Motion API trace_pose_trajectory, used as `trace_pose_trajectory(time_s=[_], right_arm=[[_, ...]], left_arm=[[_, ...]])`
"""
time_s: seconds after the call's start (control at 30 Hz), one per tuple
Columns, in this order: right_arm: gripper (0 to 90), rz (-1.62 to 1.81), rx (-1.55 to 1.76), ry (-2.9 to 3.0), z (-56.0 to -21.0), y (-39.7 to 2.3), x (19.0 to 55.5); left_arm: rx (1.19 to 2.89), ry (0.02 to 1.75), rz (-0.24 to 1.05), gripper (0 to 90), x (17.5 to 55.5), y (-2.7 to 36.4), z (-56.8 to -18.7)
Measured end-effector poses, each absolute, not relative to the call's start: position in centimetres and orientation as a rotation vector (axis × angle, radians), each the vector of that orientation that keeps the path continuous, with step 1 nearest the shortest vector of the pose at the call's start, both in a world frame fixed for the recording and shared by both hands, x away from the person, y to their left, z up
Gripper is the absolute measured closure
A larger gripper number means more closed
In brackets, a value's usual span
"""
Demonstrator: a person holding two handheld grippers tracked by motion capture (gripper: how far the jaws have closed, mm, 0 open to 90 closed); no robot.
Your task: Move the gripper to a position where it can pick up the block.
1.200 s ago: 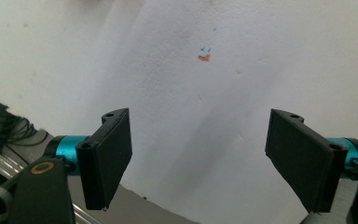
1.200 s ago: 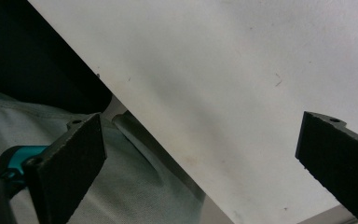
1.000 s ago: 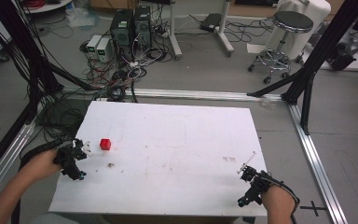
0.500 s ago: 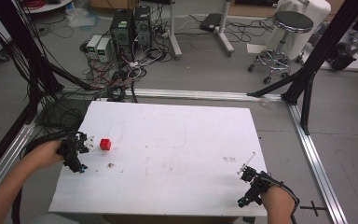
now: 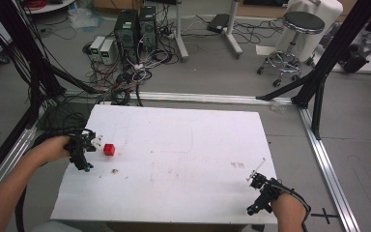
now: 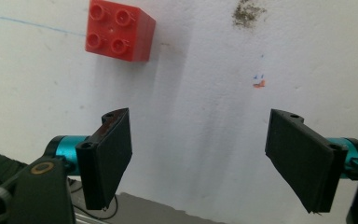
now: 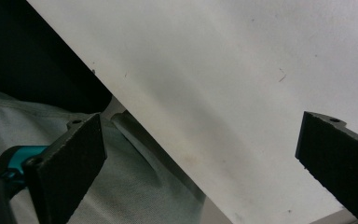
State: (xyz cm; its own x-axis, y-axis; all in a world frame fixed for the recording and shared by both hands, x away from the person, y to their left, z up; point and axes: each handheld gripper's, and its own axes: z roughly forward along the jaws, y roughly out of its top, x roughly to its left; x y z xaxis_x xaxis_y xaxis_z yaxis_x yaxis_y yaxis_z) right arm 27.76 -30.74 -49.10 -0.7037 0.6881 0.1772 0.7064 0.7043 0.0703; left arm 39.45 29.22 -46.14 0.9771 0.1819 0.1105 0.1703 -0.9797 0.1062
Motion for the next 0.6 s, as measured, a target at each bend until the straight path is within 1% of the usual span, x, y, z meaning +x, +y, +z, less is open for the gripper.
trace_pose_trajectory(time_s=[0.2,0.4,0.47,0.6], right_arm=[[0.9,-0.202,-1.145,-2.766,-49.1,-30.9,27.7],[0.9,-0.204,-1.139,-2.768,-49.2,-30.9,27.7],[0.9,-0.205,-1.137,-2.771,-49.1,-31.0,27.7],[0.9,-0.212,-1.144,-2.769,-49.0,-31.1,27.6]], left_arm=[[3.014,0.239,0.149,23.1,40.7,29.1,-46.3],[3.009,0.246,0.120,23.1,41.6,28.9,-46.2],[3.006,0.220,0.111,23.1,42.1,28.9,-46.2],[3.012,0.196,0.134,23.1,42.8,28.9,-46.3]])
